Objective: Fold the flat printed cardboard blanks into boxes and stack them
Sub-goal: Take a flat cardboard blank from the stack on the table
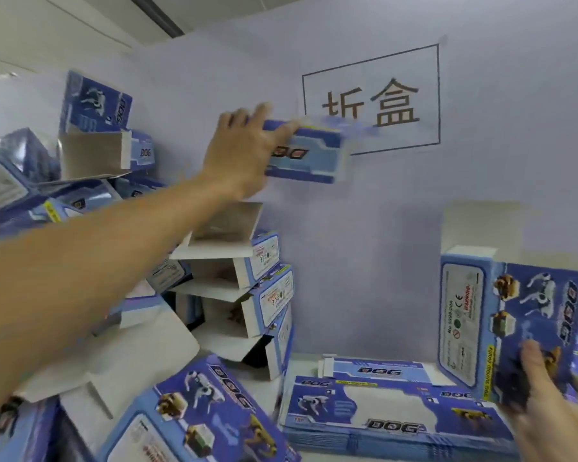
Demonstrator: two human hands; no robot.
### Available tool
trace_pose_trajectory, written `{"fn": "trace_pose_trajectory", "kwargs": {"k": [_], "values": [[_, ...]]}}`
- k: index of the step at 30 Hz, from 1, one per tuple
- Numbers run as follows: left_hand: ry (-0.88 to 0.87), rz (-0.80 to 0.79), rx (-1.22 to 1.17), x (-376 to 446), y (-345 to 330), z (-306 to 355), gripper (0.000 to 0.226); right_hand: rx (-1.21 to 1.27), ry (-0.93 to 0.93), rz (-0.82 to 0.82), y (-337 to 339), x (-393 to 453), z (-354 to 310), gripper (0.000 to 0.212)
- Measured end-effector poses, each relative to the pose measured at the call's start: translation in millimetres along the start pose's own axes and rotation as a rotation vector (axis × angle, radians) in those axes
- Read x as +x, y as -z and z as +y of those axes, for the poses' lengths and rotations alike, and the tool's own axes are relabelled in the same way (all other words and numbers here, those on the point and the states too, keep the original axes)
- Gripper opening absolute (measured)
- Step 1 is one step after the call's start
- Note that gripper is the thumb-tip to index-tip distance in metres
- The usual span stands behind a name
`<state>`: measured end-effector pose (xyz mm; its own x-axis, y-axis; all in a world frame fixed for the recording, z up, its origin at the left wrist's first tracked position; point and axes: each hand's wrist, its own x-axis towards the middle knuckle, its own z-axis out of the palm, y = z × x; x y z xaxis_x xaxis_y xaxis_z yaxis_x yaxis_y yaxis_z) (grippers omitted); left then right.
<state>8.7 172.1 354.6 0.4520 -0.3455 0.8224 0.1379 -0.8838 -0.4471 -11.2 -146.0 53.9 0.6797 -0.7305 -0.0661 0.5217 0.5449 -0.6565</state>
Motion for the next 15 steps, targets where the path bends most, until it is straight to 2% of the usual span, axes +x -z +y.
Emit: {"fn": "trace_pose_trajectory", "kwargs": {"k": [2,8,12,15], "values": [[-0.003,-0.134,0.112,-0.7,-14.4,-42.4,0.09,-0.1,0.007,-0.004,-1.7,-2.6,0.8,0.109],[0.059,-0.38,0.187,-22.6,-49.9,-109.4,0.091,-0.177,0.019,-0.033,-6.3,-1.5,7.9,0.107],[0.277,-0.574,0.082,-26.5,-61.5,-119.7,0.083,-0.229,-0.003,-0.056,-4.6,1.2,11.3,0.105],[0.46,-0.555,-0.136,-22.3,-60.7,-109.5,0.069,-0.247,-0.032,-0.075,-5.2,-1.5,7.8,0.1]]}}
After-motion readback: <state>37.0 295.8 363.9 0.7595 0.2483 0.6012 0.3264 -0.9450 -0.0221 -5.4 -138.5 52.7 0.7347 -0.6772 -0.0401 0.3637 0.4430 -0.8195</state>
